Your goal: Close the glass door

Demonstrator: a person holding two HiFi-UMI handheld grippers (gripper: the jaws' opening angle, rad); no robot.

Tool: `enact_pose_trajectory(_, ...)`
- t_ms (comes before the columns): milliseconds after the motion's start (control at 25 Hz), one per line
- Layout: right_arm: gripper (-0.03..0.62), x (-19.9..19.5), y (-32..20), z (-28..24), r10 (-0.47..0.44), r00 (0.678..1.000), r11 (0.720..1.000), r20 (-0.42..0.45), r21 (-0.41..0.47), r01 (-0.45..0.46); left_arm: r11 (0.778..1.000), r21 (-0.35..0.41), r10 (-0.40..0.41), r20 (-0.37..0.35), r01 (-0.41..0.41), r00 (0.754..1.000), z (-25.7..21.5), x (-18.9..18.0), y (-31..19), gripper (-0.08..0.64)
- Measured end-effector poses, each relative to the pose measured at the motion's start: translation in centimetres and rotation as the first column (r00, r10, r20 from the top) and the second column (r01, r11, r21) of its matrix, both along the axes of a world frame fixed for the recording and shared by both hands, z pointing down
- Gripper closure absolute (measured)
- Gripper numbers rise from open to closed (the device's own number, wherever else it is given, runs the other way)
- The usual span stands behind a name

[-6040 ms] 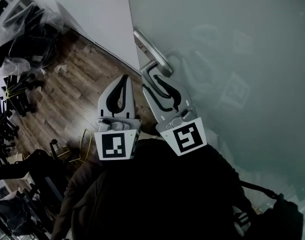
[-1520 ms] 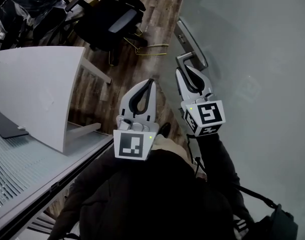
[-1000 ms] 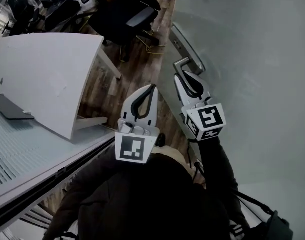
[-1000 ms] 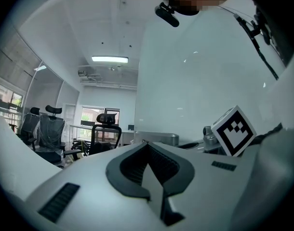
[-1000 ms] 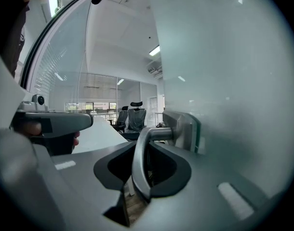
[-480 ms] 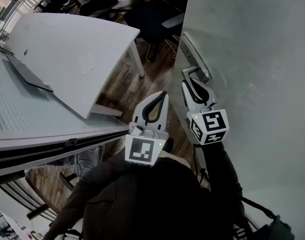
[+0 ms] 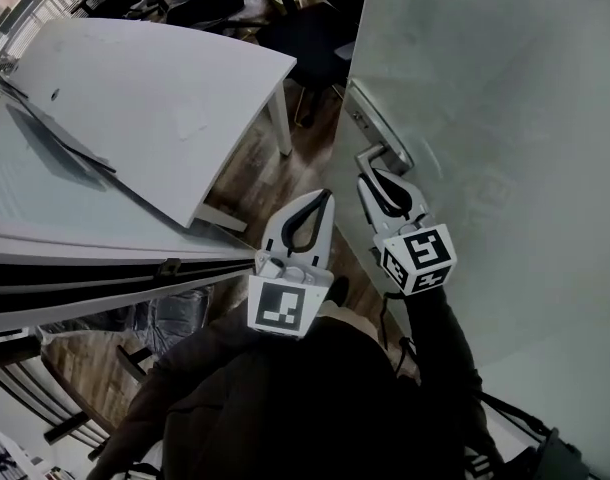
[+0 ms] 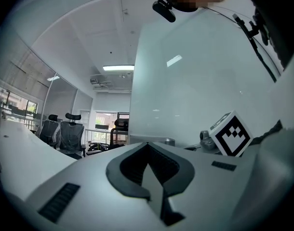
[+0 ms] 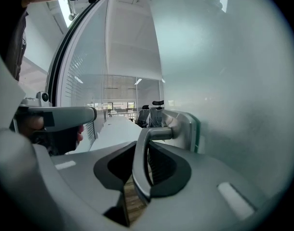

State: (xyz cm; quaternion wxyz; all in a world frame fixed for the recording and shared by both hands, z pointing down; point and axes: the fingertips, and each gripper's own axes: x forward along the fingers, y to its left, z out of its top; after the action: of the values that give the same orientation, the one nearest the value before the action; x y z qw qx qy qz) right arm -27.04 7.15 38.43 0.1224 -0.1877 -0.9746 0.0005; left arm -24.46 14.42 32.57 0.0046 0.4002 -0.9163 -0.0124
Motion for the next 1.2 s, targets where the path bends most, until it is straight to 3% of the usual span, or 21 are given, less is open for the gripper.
enact_pose_trajectory(400, 0.528, 3.2, 7.0, 0.1, -0.098, 0.995, 0.995, 0.003, -0.002, 0.098, 1.000, -0.011, 0.016, -0.017, -0.016, 1.000, 0.8, 2.8, 6.5, 0.563)
enact_pose_trajectory(680, 0.528, 5.7, 11.1, -0.3, -0.163, 0.987, 0.987, 0.004, -0.005, 0.163, 0.999, -0.002, -0.046, -0.028, 0.046, 0.999, 0.3, 4.3, 9.6, 0.563)
enact_pose_trajectory(960, 0.528, 8.7, 15.3, 0.5, -0.227, 0.974, 0.974, -0.011, -0.015, 0.227, 0.993, -0.014, -0.115, -0.017, 0.115, 0.993, 0.7, 8.9, 12.0, 0.563)
enact_pose_trajectory(1200, 0.528, 10.9, 17.9, -0.5, -0.275, 0.961, 0.961, -0.015, -0.016, 0.275, 0.975, -0.026, -0.222, -0.038, 0.221, 0.974, 0.4, 12.3, 14.8, 0.563)
